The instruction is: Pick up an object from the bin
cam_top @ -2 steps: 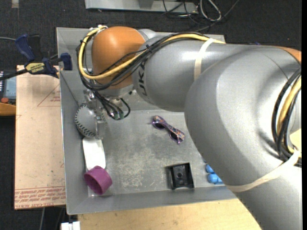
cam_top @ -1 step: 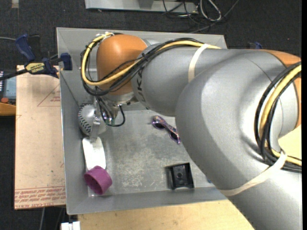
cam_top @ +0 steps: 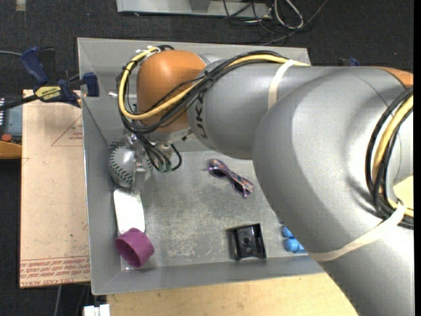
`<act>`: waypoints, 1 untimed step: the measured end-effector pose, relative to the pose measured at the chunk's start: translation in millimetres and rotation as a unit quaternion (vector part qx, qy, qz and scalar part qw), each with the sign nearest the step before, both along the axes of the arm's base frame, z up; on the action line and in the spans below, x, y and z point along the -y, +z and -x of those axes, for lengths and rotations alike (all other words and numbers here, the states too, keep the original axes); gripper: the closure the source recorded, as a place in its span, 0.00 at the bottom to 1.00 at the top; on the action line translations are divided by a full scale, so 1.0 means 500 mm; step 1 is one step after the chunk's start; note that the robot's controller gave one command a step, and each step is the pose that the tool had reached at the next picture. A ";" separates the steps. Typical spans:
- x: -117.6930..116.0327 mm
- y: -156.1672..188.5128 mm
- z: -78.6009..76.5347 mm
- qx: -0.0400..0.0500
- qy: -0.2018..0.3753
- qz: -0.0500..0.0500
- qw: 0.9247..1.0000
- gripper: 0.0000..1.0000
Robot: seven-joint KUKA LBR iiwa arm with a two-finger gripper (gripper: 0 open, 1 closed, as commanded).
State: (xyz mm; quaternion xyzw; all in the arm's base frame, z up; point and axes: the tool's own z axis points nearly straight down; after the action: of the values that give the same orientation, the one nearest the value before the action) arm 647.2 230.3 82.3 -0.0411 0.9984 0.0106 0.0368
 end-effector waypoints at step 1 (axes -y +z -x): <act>0.000 0.000 0.000 0.000 0.000 0.000 1.000 1.00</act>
Offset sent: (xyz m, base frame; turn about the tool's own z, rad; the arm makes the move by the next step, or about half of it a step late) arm -0.0001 0.0000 0.0159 0.0001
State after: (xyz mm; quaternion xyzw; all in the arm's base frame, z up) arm 647.2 230.2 82.3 -0.0410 0.9984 0.0107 0.0368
